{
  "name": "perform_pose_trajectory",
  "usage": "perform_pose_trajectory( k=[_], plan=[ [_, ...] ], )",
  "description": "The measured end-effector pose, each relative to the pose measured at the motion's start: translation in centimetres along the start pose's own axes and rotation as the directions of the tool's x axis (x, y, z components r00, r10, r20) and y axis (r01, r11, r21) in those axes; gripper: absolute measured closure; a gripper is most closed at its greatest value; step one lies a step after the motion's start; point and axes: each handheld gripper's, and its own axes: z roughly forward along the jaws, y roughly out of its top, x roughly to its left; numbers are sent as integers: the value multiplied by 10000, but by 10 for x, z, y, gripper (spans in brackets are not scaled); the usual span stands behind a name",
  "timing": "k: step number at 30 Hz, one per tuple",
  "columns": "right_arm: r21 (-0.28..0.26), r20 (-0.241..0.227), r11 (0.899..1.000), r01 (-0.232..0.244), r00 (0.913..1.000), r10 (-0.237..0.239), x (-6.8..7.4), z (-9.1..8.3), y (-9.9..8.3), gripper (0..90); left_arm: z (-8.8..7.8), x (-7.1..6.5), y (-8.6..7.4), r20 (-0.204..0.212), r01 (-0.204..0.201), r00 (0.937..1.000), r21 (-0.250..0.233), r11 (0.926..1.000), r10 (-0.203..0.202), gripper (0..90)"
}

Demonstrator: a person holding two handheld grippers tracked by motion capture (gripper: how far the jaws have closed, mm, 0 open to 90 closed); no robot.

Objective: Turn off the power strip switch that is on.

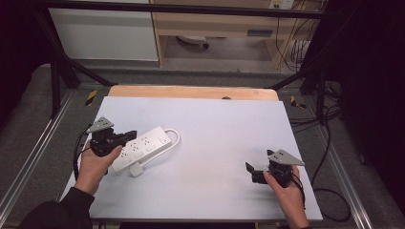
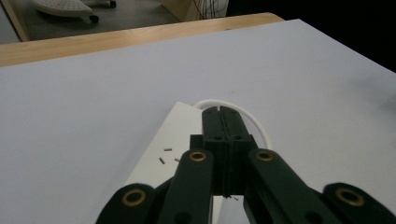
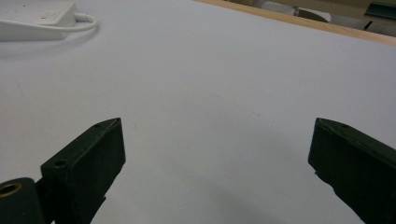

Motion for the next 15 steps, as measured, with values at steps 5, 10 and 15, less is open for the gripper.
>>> perform_pose_trajectory(
  k=[5, 10, 15],
  plan=[
    [14, -30, 10000, -24, 10000, 24, 0, 0, 0, 45, 3, 1, 0, -25, -25, 10000, 97, 9999, 25, 900],
    [16, -27, 10000, -21, 10000, 21, 0, 0, 0, 44, 5, 2, -1, -31, -20, 10000, 199, 9998, 21, 900],
    [19, -25, 10000, -28, 10000, 28, 0, 0, 0, 44, 8, 4, -2, -56, -6, 10000, 278, 9996, 8, 900]
  ],
)
